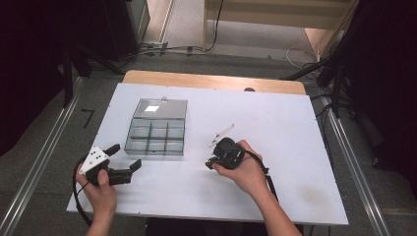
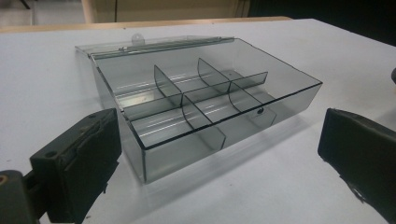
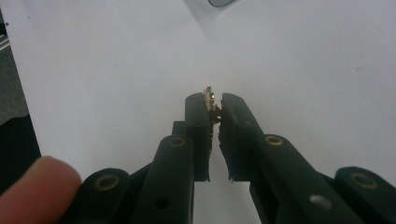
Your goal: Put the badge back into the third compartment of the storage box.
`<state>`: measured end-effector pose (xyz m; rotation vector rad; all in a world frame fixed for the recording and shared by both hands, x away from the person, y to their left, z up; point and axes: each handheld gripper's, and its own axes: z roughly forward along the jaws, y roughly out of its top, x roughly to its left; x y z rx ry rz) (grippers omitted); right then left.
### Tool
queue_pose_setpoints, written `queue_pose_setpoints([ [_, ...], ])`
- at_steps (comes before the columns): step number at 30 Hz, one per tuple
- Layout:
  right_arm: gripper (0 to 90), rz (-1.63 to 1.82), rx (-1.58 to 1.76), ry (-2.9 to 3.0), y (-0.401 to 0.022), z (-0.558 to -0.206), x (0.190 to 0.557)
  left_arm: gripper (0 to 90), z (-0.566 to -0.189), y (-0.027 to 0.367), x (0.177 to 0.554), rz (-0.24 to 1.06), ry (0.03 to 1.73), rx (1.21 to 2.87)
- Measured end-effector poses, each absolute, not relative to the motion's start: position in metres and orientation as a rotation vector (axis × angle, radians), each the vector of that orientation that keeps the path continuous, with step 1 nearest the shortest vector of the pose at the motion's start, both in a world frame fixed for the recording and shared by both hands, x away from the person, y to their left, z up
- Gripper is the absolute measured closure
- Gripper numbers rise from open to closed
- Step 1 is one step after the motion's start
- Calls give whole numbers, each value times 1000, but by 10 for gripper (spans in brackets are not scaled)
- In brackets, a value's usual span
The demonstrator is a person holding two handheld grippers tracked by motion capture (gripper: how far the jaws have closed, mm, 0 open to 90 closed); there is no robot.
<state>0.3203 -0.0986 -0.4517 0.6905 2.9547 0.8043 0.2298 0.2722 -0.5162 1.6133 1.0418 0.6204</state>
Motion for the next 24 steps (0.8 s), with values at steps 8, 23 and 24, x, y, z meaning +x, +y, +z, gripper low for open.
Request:
queue_pose_setpoints([
  [8, 795, 812, 690, 2951, -94, -446, 325, 1, -516, 273, 228, 621, 1012, 1601],
  [23, 795, 823, 703, 2951, -86, -437, 337, 1, -515, 273, 225, 620, 988, 1591],
  [24, 795, 822, 700, 2952, -85, -436, 339, 1, -515, 273, 225, 620, 988, 1591],
])
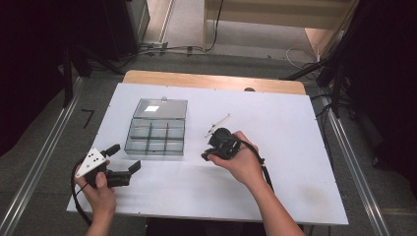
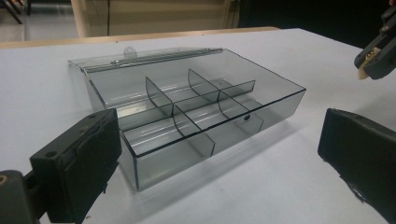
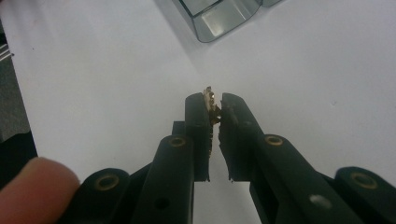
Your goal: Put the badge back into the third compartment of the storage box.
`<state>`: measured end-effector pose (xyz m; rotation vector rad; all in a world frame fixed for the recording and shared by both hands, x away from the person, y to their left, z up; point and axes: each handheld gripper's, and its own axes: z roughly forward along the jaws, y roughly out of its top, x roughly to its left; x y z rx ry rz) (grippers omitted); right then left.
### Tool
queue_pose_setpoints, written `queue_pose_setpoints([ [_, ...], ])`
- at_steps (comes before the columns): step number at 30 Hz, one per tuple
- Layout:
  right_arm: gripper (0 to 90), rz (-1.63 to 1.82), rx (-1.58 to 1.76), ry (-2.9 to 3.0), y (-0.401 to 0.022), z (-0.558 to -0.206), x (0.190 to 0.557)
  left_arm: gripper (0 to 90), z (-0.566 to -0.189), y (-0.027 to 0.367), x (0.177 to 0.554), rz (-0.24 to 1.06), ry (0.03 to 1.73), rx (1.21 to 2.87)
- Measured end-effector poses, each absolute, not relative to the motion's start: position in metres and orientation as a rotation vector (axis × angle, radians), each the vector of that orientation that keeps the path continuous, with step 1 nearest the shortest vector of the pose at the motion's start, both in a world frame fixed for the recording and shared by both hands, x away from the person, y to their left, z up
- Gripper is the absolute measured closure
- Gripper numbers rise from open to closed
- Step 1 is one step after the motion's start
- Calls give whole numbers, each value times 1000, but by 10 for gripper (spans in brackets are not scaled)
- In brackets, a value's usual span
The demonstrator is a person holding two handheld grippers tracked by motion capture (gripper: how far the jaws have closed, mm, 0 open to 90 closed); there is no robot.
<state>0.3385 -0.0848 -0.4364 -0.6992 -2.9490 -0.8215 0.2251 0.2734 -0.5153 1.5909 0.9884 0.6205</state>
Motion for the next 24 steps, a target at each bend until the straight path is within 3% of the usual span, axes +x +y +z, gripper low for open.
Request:
queue_pose_setpoints([
  [24, 794, -786, -711, -2922, -67, -424, 368, 1, -516, 274, 225, 613, 991, 1585],
])
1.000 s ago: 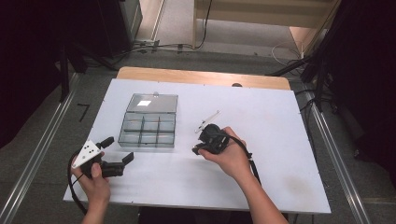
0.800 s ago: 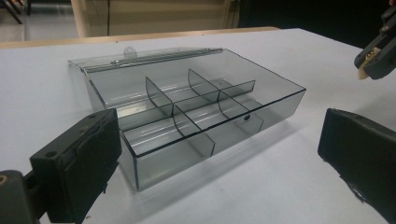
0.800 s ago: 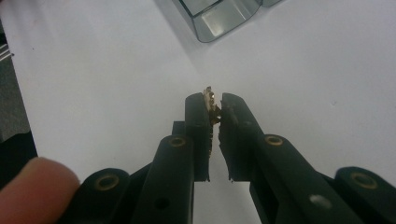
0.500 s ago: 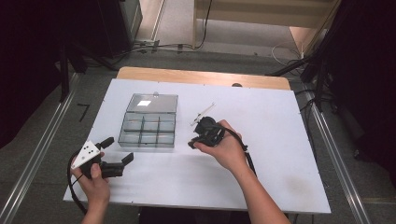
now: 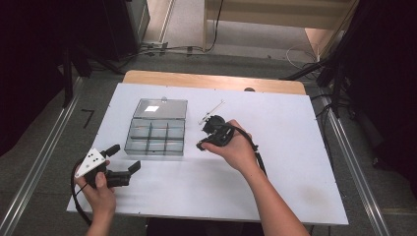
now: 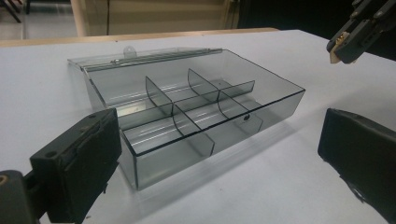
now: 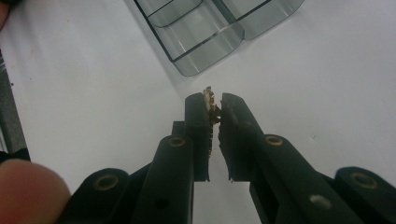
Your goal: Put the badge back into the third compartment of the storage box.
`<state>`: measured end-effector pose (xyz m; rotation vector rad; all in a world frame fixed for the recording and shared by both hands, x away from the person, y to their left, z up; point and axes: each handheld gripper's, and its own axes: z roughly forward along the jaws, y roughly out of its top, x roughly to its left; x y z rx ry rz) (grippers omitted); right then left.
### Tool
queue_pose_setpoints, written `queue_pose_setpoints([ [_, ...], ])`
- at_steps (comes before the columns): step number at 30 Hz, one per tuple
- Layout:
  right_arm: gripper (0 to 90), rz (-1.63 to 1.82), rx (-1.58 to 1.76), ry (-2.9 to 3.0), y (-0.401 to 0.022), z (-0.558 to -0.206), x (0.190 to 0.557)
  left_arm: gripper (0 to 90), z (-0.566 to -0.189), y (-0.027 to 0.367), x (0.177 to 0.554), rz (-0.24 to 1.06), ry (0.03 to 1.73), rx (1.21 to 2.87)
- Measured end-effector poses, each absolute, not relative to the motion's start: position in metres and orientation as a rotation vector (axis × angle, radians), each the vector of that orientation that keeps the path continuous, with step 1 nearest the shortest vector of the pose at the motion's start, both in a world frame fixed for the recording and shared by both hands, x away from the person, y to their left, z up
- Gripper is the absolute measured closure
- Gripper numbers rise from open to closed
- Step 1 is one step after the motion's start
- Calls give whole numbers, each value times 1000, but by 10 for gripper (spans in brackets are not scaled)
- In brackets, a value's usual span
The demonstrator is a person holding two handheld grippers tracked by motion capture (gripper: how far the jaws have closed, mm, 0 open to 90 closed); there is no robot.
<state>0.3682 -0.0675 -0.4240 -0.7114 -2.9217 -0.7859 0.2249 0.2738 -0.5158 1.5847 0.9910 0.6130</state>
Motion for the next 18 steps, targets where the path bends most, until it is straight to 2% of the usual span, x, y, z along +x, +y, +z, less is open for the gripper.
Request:
queue_pose_setpoints([
  [18, 793, -727, -711, -2943, -48, -422, 384, 1, -516, 275, 226, 606, 994, 1578],
])
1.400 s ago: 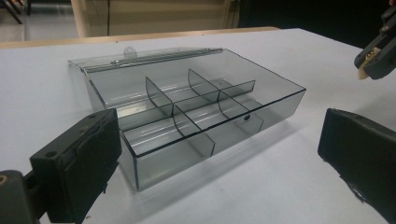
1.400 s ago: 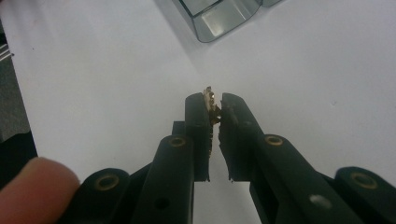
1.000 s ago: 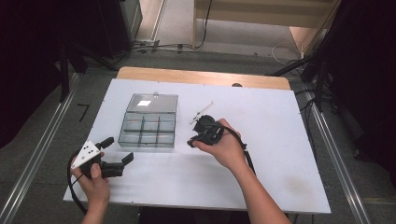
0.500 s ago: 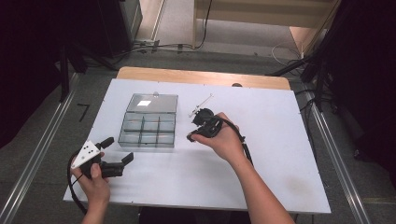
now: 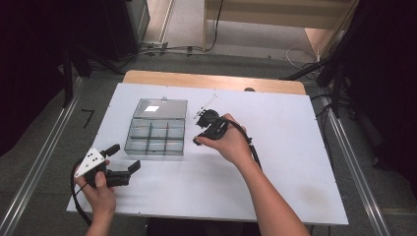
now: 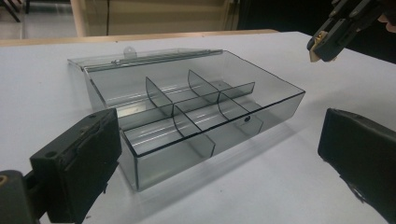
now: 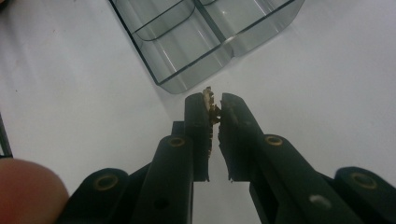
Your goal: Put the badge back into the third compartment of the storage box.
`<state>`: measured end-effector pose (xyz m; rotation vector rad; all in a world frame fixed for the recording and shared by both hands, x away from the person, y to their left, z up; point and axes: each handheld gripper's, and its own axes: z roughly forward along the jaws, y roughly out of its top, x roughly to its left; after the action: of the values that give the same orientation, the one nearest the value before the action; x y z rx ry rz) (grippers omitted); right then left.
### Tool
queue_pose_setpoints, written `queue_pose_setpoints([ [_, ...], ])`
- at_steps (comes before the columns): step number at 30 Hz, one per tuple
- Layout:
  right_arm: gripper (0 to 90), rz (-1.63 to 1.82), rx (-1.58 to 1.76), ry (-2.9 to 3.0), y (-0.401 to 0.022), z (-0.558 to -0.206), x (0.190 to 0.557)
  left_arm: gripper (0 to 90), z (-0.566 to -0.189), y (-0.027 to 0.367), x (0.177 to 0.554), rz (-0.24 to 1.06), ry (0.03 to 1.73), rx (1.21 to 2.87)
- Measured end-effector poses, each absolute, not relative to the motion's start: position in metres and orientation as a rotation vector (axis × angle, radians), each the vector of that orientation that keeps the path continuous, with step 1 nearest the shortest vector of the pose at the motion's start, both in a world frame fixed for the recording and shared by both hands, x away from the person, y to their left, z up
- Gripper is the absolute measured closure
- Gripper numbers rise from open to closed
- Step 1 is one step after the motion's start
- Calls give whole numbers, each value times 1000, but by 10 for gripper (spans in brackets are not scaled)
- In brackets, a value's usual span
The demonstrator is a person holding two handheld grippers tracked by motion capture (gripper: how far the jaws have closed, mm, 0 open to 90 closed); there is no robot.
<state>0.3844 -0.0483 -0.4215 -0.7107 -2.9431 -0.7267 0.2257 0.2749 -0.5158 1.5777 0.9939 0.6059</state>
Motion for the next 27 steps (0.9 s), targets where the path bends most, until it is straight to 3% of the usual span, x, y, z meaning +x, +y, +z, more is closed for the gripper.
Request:
queue_pose_setpoints([
  [27, 793, -694, -698, -2943, -15, -423, 410, 1, -516, 276, 227, 598, 999, 1562],
])
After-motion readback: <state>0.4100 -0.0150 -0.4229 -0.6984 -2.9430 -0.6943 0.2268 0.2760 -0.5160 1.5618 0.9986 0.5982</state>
